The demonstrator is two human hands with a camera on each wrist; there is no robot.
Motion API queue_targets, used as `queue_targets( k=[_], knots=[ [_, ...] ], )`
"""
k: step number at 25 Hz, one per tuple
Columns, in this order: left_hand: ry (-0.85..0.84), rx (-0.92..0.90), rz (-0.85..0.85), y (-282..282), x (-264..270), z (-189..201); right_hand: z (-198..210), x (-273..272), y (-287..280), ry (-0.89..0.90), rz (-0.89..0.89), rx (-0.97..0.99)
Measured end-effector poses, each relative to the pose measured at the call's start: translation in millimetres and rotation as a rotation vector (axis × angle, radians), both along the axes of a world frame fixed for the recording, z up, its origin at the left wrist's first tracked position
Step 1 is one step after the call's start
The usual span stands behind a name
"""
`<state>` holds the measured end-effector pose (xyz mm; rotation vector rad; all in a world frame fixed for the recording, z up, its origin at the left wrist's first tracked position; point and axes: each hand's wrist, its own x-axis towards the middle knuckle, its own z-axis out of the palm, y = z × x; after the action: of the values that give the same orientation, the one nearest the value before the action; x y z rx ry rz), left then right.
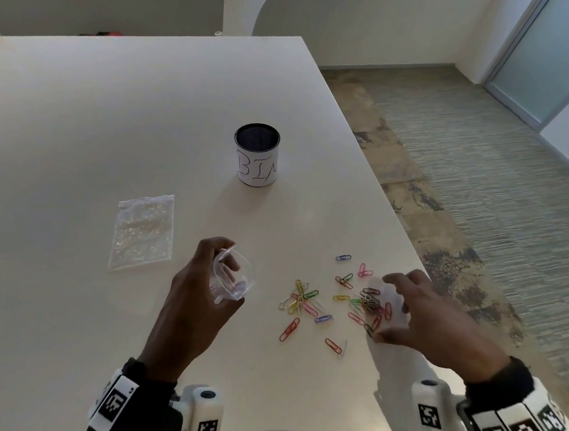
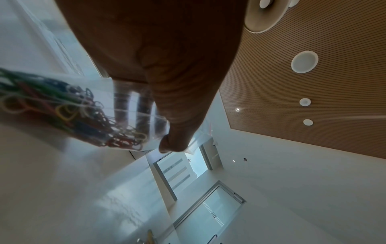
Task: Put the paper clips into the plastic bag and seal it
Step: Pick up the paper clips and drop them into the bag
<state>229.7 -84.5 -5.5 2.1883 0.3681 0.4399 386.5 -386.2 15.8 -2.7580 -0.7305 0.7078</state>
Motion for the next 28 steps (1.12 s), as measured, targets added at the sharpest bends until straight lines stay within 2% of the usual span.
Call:
queue_targets(
  k=[3,7,11,20,28],
  knots=[
    [0.002,-0.003,0.007,-1,0,0,-15,-5,11,0.032,-0.105,0.112],
    [0.005,-0.013,0.011,-2,0,1,-24,-3,30,-0.018,-0.126,0.225],
    [-0.001,-0.035,0.012,-2,-1,2,-19,-2,52,-0.016,-0.047,0.221],
    [0.001,-0.02,0.014,-1,-1,2,-12,-15,97,-0.183,0.205,0.224],
    [-0.009,-0.027,0.024,-1,-3,2,-7,-6,107,-0.134,0.195,0.357]
  ],
)
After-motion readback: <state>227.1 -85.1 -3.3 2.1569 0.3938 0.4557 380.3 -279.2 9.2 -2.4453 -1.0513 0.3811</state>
